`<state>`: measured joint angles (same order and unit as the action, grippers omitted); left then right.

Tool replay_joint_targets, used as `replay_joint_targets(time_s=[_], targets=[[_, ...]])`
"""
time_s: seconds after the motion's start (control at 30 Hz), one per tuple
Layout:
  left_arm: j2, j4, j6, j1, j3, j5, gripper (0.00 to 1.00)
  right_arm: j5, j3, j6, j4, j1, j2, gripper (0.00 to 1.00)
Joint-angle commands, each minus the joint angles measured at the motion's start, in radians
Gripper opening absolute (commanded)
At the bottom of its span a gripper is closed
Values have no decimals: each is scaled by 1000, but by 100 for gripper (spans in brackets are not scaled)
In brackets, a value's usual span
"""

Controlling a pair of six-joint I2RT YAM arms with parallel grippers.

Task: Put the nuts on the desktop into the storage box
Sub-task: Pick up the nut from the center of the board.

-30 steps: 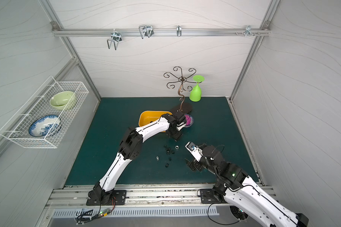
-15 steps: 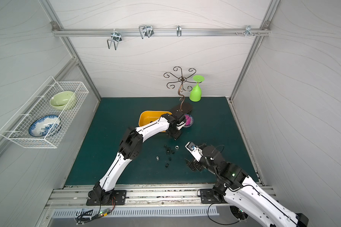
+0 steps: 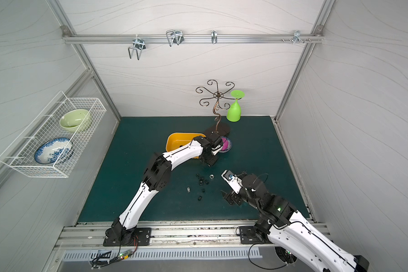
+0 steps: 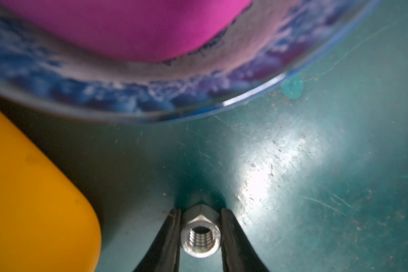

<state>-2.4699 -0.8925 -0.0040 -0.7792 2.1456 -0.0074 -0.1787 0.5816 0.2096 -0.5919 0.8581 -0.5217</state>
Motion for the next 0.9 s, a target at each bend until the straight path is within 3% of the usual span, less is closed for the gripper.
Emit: replay_joint_targets(time_s=[0.0, 0.53, 0.7, 0.87], targets=[[6, -19, 6, -2, 34, 14, 31, 9, 0, -7, 5, 6, -1, 99], [235, -81, 30, -2, -1, 122, 30, 27, -2, -1, 5, 6, -8, 99], [301, -100, 51, -3, -5, 125, 30, 114, 0, 20, 24, 6, 24, 99], [367, -111, 67, -2, -31, 121, 30, 244, -34, 23, 159, 6, 79, 99]])
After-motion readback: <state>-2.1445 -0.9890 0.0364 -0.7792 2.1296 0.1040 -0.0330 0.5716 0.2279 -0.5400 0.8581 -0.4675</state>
